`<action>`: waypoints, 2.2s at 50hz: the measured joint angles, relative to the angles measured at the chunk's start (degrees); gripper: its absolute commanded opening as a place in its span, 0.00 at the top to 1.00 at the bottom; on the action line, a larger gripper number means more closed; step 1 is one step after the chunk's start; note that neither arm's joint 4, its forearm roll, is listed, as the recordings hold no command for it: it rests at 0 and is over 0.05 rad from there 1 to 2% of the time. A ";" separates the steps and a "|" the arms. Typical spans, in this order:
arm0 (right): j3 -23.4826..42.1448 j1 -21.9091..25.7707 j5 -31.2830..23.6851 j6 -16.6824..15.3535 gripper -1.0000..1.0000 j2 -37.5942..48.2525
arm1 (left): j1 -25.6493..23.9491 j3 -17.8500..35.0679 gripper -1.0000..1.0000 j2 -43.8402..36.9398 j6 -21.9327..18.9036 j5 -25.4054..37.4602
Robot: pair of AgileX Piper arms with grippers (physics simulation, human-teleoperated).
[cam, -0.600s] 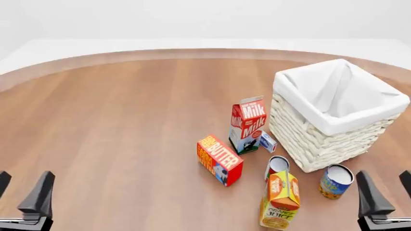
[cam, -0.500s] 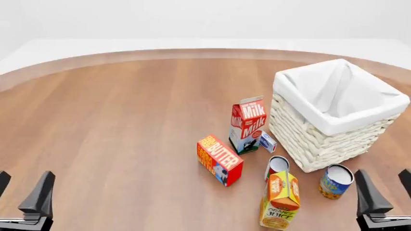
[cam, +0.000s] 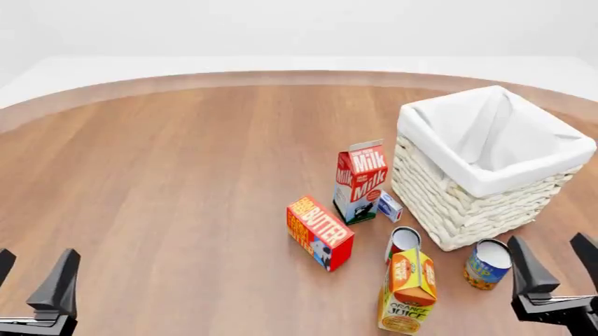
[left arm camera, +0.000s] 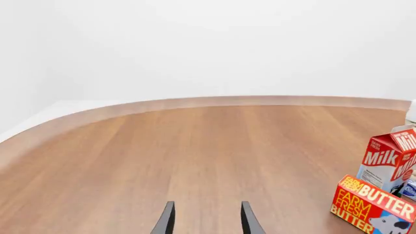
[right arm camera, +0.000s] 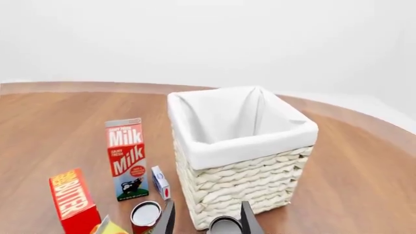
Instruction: Pick up the alphabet soup, and put it in the basket.
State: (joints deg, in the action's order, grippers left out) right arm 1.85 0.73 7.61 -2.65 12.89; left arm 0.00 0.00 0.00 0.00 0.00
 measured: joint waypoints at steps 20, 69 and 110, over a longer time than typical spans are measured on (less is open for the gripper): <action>1.20 -1.45 -0.83 -1.15 0.00 5.63 | 0.00 0.00 0.00 0.00 0.00 0.00; -1.81 -4.88 9.95 -0.18 0.00 22.05 | 0.00 0.00 0.00 0.00 0.00 0.00; -1.85 -5.93 23.00 -0.53 0.00 40.64 | 0.00 0.00 0.00 0.00 0.00 0.00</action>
State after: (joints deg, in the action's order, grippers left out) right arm 0.00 -5.20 30.61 -3.18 53.54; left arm 0.00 0.00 0.00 0.00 0.00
